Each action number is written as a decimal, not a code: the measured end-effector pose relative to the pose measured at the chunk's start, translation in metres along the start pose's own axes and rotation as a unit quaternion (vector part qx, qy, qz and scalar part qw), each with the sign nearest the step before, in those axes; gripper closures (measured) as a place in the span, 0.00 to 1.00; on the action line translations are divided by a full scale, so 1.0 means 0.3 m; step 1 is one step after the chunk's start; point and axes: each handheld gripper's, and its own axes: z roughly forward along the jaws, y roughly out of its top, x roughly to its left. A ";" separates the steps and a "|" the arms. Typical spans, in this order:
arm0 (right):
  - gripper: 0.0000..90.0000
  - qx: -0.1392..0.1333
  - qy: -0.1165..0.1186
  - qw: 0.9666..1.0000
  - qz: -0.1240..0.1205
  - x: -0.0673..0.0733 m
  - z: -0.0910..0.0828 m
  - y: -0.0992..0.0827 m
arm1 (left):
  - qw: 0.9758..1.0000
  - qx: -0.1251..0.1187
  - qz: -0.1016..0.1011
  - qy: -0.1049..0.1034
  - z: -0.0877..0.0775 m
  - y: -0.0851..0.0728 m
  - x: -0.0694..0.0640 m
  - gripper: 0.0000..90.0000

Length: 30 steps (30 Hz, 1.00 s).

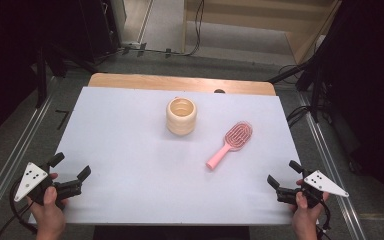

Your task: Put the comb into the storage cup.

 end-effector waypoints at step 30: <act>0.84 0.052 0.106 0.992 -0.035 0.173 0.102 0.243 | 1.000 0.005 0.013 -0.018 -0.009 0.001 -0.017 0.00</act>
